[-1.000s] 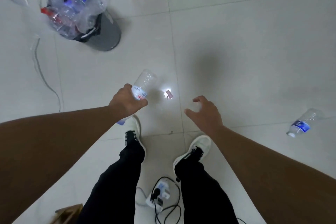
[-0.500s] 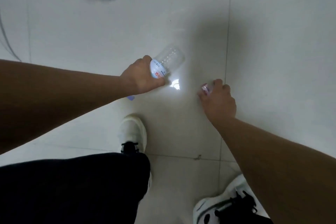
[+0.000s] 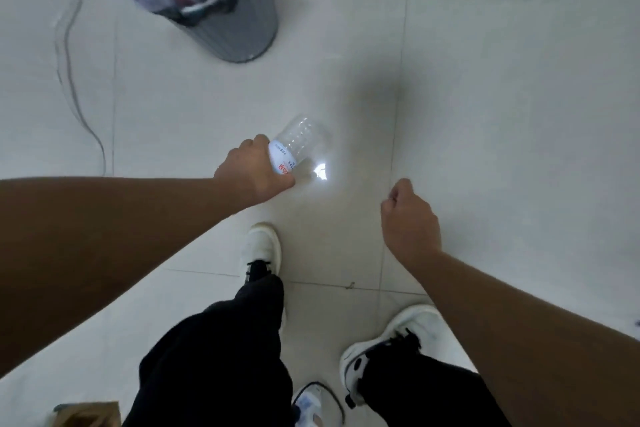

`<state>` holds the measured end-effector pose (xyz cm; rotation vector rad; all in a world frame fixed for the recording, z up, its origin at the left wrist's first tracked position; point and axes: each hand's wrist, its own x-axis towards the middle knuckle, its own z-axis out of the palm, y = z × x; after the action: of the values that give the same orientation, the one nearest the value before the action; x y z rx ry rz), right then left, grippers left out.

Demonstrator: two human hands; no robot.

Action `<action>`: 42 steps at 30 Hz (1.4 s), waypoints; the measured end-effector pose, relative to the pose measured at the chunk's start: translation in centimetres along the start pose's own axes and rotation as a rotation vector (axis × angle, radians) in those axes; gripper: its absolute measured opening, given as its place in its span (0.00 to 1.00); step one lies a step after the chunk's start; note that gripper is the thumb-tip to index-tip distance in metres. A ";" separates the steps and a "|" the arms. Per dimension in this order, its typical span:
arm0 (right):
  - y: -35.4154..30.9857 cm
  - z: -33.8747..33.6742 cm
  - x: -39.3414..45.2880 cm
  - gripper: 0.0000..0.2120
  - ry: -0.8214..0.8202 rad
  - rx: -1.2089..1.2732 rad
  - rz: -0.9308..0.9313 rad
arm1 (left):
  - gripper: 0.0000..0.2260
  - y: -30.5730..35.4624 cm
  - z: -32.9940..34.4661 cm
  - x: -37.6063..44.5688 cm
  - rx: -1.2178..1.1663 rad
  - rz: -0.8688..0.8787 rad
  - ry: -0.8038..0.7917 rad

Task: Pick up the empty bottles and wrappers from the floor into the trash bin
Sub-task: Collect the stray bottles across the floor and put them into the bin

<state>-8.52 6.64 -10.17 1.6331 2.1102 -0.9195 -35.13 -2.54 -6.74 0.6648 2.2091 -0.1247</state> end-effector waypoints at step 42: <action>-39.6 -26.5 9.5 0.10 -0.293 0.501 0.121 | 0.36 -2.9 -37.8 4.8 -0.503 -0.152 0.210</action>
<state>-45.21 25.52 15.45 1.6878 1.6494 -1.6287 -64.89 8.28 14.68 0.2378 2.3573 0.4300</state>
